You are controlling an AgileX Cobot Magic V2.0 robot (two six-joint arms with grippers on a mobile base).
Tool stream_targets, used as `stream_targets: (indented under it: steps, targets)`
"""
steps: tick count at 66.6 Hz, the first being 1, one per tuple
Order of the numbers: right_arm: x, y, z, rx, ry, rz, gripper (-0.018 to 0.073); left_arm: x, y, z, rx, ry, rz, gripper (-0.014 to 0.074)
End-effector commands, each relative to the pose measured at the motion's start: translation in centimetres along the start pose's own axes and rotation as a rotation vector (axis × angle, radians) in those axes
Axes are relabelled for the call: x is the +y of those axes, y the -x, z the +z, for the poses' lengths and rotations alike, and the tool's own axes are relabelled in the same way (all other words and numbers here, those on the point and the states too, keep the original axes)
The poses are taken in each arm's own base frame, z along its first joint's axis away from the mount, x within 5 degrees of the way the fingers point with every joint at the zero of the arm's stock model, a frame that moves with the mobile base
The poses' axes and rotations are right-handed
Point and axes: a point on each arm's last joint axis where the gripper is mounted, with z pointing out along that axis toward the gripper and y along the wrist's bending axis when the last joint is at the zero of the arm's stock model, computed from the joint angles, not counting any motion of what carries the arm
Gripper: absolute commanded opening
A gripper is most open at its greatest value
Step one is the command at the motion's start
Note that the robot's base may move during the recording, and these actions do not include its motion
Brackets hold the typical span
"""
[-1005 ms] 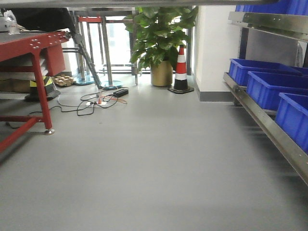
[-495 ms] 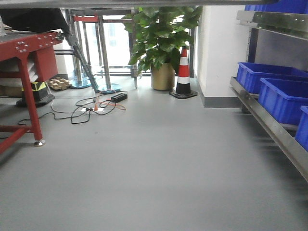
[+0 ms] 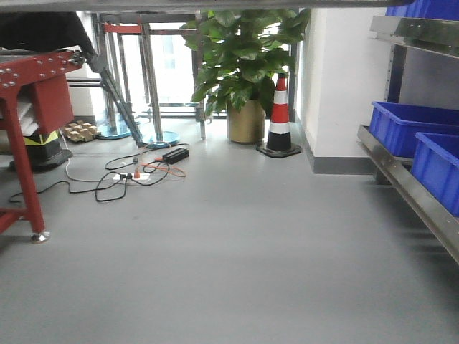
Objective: Stack silver trays without gaps
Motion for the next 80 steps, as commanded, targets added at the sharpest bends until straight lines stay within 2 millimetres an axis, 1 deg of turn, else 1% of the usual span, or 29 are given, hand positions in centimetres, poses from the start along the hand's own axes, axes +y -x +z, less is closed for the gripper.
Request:
stream_targets:
  steps: [1, 15, 45, 55, 80]
  targets:
    - [0.6, 0.6, -0.3, -0.065, 0.082, -0.013, -0.0015, -0.5, 0.0, -0.1, -0.015, -0.047, 0.025, -0.0013]
    - [0.7, 0.7, -0.3, -0.072, 0.099, -0.014, -0.0015, -0.5, 0.0, -0.1, -0.016, -0.049, 0.025, -0.0013]
    - [2.0, 1.3, -0.6, -0.136, 0.245, -0.016, -0.0015, -0.5, 0.1, -0.1, -0.024, -0.045, 0.029, -0.0013]
    - [2.5, 1.5, -0.8, -0.162, 0.305, -0.016, -0.0015, -0.3, 0.5, -0.1, -0.069, -0.023, 0.051, -0.0013]
    - [3.3, 1.8, -1.2, -0.202, 0.398, -0.018, -0.0015, 0.4, 2.3, -0.5, -0.266, 0.074, 0.149, -0.0013]
